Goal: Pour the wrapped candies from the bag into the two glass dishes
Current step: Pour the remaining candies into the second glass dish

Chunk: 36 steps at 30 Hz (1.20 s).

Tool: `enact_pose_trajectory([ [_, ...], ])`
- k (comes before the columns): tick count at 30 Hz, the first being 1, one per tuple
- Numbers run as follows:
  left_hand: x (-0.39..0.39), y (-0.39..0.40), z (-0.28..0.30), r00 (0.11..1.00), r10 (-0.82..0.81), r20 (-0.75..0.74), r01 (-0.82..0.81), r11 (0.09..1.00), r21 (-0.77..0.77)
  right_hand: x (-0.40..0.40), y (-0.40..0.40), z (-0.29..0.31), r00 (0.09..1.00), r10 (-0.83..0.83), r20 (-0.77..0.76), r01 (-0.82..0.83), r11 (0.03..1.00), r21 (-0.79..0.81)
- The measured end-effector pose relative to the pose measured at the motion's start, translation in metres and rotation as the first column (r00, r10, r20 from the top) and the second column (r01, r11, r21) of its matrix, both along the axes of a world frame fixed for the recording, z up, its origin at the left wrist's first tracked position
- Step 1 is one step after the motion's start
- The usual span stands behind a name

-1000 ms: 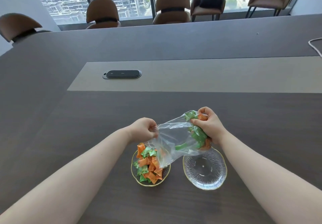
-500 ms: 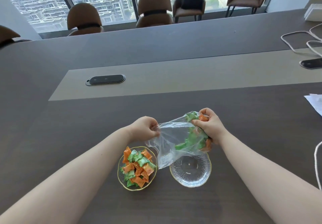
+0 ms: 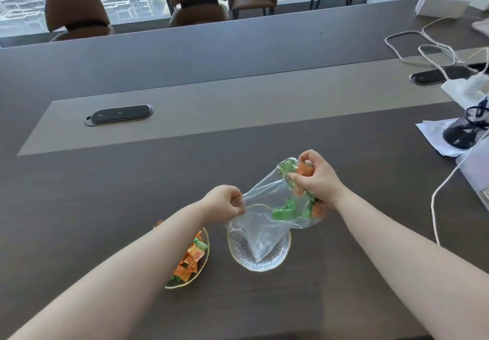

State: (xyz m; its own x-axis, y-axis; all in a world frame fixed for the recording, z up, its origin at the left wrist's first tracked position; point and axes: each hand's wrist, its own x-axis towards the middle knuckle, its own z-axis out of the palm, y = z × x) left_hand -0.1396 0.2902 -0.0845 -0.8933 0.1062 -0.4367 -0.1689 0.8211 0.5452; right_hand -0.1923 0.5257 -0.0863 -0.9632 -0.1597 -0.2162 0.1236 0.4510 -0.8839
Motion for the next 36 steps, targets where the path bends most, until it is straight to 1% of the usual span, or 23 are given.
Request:
enact_pose_trajectory([
  [3,0.008,0.001,-0.011,1.000,-0.001,0.010,0.001,1.000,0.013,0.001,-0.007,0.003,0.993,0.091,-0.074,-0.086,0.995,0.057],
  [8,0.015,0.002,-0.020,1.000,-0.006,0.028,0.006,1.000,-0.003,0.001,-0.020,0.009,0.957,0.251,-0.145,-0.231,0.962,0.144],
  [10,0.015,0.001,-0.021,0.998,-0.018,0.062,0.020,0.999,-0.026,0.002,-0.023,0.013,0.939,0.301,-0.167,-0.277,0.949,0.150],
  [14,0.019,-0.003,-0.013,0.983,-0.055,0.176,0.071,0.994,-0.086,0.006,-0.030,0.026,0.885,0.400,-0.239,-0.363,0.914,0.182],
  [16,0.018,-0.008,-0.006,0.974,-0.076,0.212,0.087,0.995,-0.046,0.006,-0.031,0.030,0.865,0.433,-0.251,-0.391,0.898,0.203],
  [18,0.014,-0.012,0.004,0.987,-0.054,0.149,0.048,0.998,0.044,0.005,-0.031,0.032,0.854,0.459,-0.245,-0.412,0.884,0.220],
  [19,0.011,-0.011,0.011,0.994,0.019,0.104,-0.032,0.991,0.130,0.005,-0.031,0.033,0.845,0.477,-0.241,-0.429,0.875,0.226],
  [21,0.004,-0.007,0.027,0.980,0.194,0.047,-0.198,0.917,0.346,0.005,-0.033,0.036,0.825,0.511,-0.243,-0.462,0.856,0.234],
  [22,0.001,-0.003,0.037,0.970,0.240,0.040,-0.234,0.871,0.432,0.006,-0.034,0.036,0.818,0.522,-0.243,-0.474,0.850,0.231],
  [23,-0.002,0.001,0.045,0.966,0.253,0.048,-0.243,0.834,0.496,0.006,-0.036,0.037,0.815,0.527,-0.242,-0.485,0.848,0.213],
  [25,-0.006,0.010,0.060,0.972,0.226,0.063,-0.219,0.780,0.586,0.006,-0.038,0.038,0.815,0.525,-0.244,-0.501,0.851,0.157],
  [27,-0.008,0.017,0.065,0.980,0.194,0.035,-0.175,0.771,0.612,0.005,-0.039,0.038,0.818,0.508,-0.269,-0.493,0.861,0.127],
  [30,-0.009,0.021,0.060,0.983,0.184,-0.023,-0.140,0.820,0.554,0.006,-0.039,0.037,0.814,0.492,-0.309,-0.483,0.868,0.112],
  [32,-0.008,0.021,0.057,0.978,0.201,-0.052,-0.148,0.852,0.502,0.007,-0.038,0.039,0.802,0.497,-0.331,-0.479,0.866,0.140],
  [34,-0.007,0.022,0.054,0.966,0.236,-0.105,-0.164,0.874,0.457,0.009,-0.036,0.041,0.811,0.493,-0.315,-0.468,0.870,0.155],
  [36,-0.005,0.022,0.054,0.943,0.302,-0.140,-0.208,0.863,0.461,0.010,-0.034,0.044,0.824,0.497,-0.273,-0.469,0.868,0.164],
])
